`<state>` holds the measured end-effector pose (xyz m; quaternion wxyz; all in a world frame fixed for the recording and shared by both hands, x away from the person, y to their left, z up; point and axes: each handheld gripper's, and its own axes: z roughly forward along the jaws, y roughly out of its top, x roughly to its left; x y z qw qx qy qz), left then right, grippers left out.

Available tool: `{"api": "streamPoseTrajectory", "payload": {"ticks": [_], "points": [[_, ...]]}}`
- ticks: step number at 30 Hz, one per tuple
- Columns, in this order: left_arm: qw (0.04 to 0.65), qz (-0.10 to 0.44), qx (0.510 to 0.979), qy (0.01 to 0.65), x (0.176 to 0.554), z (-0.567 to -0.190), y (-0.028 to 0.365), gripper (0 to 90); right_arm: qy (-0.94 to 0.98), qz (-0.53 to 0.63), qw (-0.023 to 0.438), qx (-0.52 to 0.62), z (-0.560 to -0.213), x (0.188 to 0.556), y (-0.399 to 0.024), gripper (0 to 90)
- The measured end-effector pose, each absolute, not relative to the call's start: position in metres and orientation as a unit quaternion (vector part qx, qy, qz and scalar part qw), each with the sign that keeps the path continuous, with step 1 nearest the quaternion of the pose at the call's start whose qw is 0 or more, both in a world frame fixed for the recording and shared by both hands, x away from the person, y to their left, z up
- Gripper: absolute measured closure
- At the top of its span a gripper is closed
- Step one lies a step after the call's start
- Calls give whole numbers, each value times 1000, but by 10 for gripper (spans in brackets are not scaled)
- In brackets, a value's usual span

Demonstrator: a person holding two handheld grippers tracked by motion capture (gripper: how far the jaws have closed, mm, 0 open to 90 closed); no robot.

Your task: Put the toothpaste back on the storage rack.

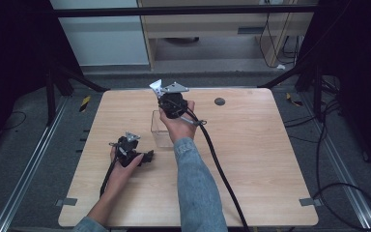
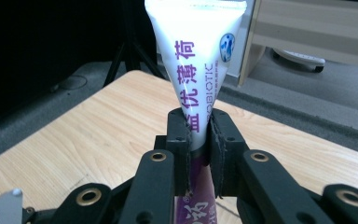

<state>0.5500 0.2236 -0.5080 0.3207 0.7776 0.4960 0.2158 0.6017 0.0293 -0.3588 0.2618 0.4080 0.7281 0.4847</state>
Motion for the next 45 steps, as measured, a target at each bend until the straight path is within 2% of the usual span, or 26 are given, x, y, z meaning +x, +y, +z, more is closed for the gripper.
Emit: {"api": "streamPoseTrajectory", "payload": {"ticks": [45], "points": [[322, 214, 780, 492, 551, -508, 225, 0, 751, 458, 248, 406, -395, 607, 47, 796]]}}
